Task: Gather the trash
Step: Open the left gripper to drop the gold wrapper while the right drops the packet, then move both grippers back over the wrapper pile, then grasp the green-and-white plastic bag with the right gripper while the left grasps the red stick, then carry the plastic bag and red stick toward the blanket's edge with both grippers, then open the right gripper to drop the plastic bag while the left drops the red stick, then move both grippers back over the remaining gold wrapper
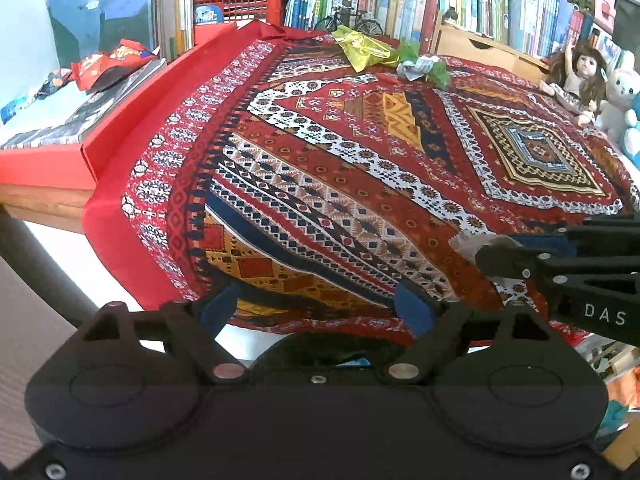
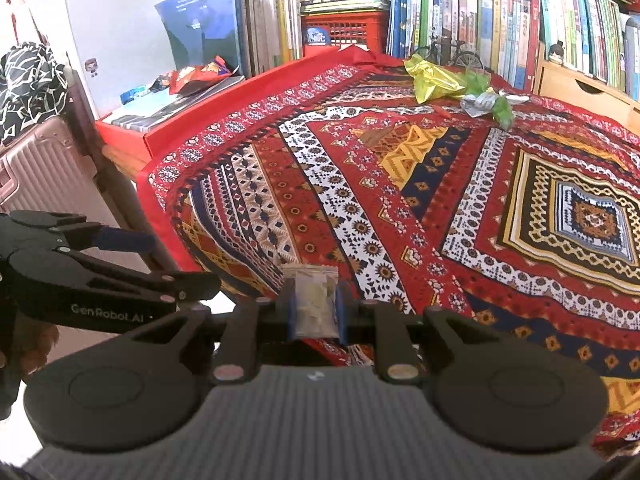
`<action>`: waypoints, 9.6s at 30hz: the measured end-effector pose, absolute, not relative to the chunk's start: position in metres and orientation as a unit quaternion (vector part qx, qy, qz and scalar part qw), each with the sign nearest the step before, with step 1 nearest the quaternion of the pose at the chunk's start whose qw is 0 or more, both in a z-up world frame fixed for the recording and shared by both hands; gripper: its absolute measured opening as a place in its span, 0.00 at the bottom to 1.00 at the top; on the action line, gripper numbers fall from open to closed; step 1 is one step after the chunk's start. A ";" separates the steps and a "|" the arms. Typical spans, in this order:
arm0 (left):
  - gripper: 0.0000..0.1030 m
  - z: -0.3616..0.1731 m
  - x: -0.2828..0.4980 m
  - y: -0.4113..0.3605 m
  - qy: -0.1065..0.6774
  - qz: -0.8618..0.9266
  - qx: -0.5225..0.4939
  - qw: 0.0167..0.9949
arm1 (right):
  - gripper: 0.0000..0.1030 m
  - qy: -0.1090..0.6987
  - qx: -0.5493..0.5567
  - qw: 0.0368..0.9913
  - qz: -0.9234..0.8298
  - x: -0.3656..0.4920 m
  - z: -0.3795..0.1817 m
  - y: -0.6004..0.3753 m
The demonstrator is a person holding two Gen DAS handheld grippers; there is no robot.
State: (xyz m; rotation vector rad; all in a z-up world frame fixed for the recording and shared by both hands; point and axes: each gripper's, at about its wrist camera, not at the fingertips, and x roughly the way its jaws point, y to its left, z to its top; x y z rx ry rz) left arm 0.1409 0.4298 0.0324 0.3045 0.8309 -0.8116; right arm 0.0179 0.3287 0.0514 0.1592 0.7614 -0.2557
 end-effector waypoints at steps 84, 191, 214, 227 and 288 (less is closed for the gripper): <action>0.99 0.026 0.307 0.154 0.319 -0.409 0.186 0.834 | 0.99 0.301 0.065 0.925 -0.221 0.150 0.091 0.054; 0.41 0.074 0.156 0.353 0.294 -0.447 0.164 0.828 | 0.54 0.319 0.036 0.931 -0.174 0.034 0.084 0.249; 0.41 0.043 0.117 0.429 0.343 -0.431 0.159 0.819 | 0.54 0.351 0.031 0.926 -0.137 0.010 0.062 0.315; 0.46 0.036 0.112 0.436 0.355 -0.430 0.158 0.815 | 0.54 0.356 0.036 0.924 -0.134 0.010 0.057 0.320; 1.00 0.091 0.223 0.279 0.293 -0.400 0.141 0.857 | 1.00 0.272 0.047 0.939 -0.207 0.068 0.121 0.174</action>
